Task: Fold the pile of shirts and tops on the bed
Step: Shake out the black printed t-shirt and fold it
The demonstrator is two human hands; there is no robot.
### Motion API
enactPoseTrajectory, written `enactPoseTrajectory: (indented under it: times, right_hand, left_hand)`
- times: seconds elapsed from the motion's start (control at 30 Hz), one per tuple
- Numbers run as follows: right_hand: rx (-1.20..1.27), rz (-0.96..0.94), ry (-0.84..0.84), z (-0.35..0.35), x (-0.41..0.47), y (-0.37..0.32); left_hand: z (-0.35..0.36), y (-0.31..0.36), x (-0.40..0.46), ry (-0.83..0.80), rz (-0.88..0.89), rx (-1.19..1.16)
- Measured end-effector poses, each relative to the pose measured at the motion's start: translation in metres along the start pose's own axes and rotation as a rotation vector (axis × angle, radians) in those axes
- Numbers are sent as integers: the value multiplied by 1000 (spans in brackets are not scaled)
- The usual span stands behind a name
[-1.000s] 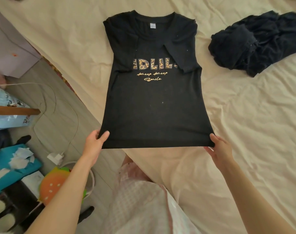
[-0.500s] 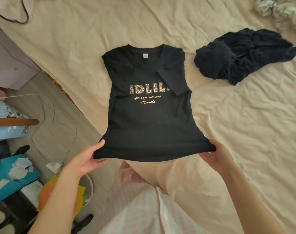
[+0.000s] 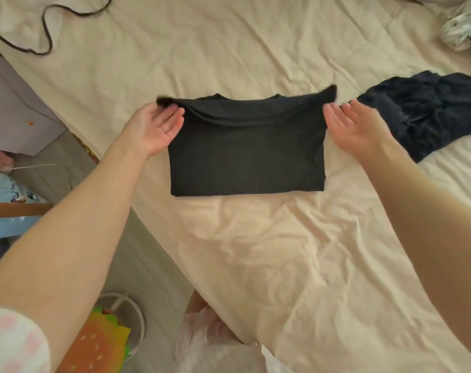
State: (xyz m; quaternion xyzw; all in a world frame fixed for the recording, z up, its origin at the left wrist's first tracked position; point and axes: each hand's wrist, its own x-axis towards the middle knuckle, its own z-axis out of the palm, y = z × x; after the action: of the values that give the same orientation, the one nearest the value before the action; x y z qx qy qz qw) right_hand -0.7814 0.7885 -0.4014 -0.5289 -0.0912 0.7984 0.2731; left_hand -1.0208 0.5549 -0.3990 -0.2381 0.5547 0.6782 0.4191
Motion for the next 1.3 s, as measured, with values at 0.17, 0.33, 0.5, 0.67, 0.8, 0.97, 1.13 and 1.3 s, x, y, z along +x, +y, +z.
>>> enactPoseTrajectory:
  times: [0.17, 0.33, 0.5, 0.67, 0.8, 0.97, 1.13, 1.3]
  right_hand:
    - [-496, 26, 47, -39, 3, 28]
    - [-887, -85, 500, -105, 3, 70]
    - [-662, 172, 222, -102, 7, 78]
    - [-410, 153, 267, -100, -2, 75]
    - [-343, 170, 318, -134, -32, 70]
    - [-396, 239, 337, -185, -67, 82]
    - [-378, 286, 276, -194, -75, 100]
    - [-478, 187, 353, -201, -86, 100]
  left_hand:
    - [-34, -31, 17, 158, 39, 432]
    - [-81, -87, 2, 307, 29, 729]
    - [-78, -104, -7, 218, -196, 477]
    - [-83, -102, -11, 249, -249, 230]
    - [-110, -104, -35, 282, -230, 182]
    - [-140, -134, -71, 226, -277, 284]
    - [-110, -150, -89, 255, -69, 308]
    - [-38, -165, -120, 298, 517, 806]
